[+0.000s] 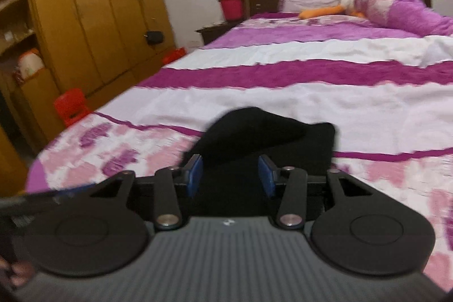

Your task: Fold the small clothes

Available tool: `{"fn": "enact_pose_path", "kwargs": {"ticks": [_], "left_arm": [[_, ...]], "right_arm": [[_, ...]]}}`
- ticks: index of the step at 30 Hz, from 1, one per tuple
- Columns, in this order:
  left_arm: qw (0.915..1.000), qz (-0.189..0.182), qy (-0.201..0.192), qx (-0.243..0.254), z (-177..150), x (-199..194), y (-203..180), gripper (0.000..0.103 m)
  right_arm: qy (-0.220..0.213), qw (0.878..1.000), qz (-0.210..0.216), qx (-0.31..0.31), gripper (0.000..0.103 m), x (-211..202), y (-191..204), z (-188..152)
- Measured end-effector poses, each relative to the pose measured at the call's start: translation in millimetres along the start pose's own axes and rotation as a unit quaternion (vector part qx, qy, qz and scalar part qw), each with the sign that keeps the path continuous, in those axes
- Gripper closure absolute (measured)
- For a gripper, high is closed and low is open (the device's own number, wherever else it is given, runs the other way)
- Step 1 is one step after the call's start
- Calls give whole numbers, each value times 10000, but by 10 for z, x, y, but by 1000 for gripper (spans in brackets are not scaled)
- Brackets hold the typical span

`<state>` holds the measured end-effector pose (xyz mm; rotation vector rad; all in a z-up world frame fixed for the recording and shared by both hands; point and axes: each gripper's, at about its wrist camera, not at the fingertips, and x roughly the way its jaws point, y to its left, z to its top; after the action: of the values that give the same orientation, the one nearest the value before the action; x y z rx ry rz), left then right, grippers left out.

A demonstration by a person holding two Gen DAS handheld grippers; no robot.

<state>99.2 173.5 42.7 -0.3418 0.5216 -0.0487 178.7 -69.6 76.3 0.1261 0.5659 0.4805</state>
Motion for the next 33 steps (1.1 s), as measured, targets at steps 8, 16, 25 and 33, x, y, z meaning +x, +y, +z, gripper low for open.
{"fn": "enact_pose_path", "kwargs": {"ticks": [8,16,25,33], "left_arm": [[9992,-207,343,-41,103,549,-250,36],[9965,-80,722,-406,-15,1128,-292,69],[9980,421,463,-13,-4,942,-191,92],[9978,477,451,55,-63,928,-113,56]], "right_arm": [[133,9991,-277,299,56,-78,-362,-291],[131,9988,-117,453,54,-19,-453,-466],[98,9989,253,375,55,-70,-359,-528],[498,9983,119,273,46,76,-313,-721]]}}
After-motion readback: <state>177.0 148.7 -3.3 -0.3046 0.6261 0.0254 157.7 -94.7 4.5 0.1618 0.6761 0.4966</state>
